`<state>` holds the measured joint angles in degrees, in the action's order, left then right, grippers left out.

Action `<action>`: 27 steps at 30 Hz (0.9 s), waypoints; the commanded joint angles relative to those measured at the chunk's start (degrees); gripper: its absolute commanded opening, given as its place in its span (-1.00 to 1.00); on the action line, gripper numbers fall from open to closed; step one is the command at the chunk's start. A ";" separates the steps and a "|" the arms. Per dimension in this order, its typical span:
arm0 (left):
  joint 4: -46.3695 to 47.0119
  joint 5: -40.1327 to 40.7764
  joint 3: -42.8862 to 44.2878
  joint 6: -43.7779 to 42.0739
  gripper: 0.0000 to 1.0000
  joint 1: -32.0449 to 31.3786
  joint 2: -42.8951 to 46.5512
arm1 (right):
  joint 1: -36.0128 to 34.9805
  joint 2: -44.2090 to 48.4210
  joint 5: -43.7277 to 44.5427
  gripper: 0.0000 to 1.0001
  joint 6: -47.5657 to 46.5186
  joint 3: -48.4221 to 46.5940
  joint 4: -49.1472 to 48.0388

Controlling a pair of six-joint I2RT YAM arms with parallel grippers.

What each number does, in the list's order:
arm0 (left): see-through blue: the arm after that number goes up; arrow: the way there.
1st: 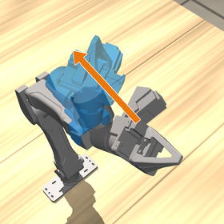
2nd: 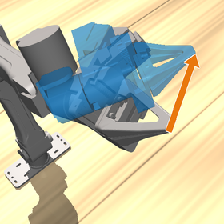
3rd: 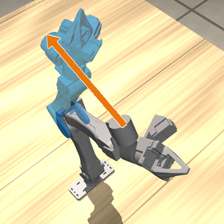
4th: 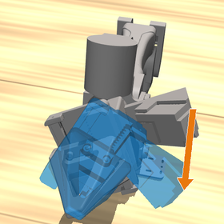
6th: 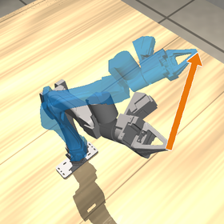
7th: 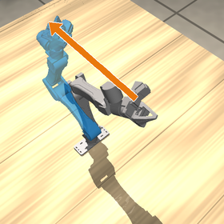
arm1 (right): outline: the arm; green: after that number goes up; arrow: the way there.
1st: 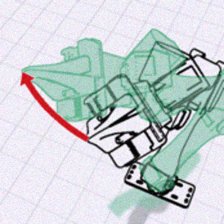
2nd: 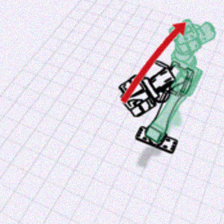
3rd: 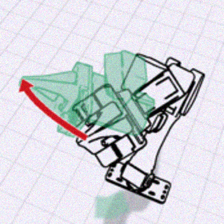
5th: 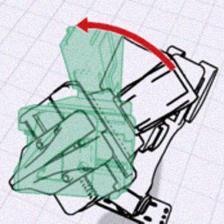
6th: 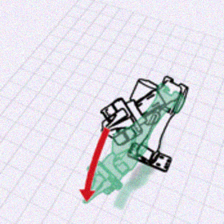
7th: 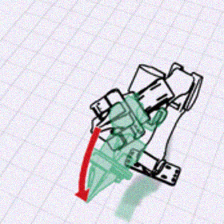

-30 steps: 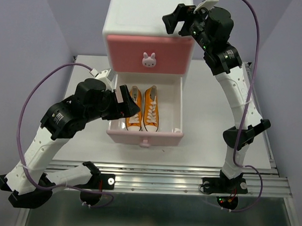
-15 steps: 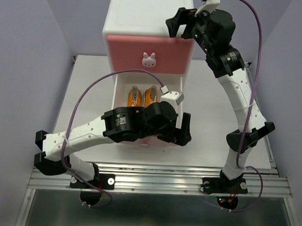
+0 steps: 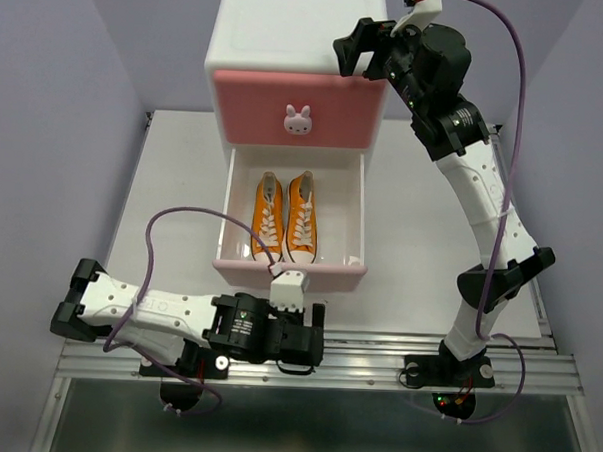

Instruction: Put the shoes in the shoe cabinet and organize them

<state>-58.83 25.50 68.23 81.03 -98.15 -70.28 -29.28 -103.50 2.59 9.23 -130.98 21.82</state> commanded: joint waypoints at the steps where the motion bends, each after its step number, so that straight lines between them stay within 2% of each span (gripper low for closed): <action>1: -3.49 7.45 -9.22 20.11 0.97 -0.20 6.98 | -0.34 -3.46 -1.45 1.00 3.33 3.54 15.44; 3: -5.15 9.47 -11.00 24.24 0.97 -0.11 7.61 | -0.34 -3.37 -1.19 1.00 3.33 3.54 15.44; 10: -5.60 20.10 -14.00 30.23 0.97 0.24 4.11 | -0.34 -3.11 0.13 1.00 2.19 4.59 15.35; 18: -4.29 28.19 -16.54 31.47 0.97 2.69 2.43 | -0.34 -2.67 -0.57 1.00 2.37 6.08 15.27; 21: 0.10 30.40 -17.69 25.69 0.97 7.16 3.22 | -0.34 -2.84 -0.92 1.00 2.81 6.09 15.27; 24: 10.01 32.07 -19.27 13.14 0.97 12.52 4.36 | -0.34 -3.11 -0.92 1.00 2.98 5.82 15.18; 27: 14.43 32.25 -20.85 7.31 0.97 16.40 4.54 | -0.34 -3.63 -0.57 1.00 3.07 5.65 15.00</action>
<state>-50.61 51.29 49.23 99.09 -86.83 -67.09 -29.28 -102.67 2.61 8.82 -128.90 19.94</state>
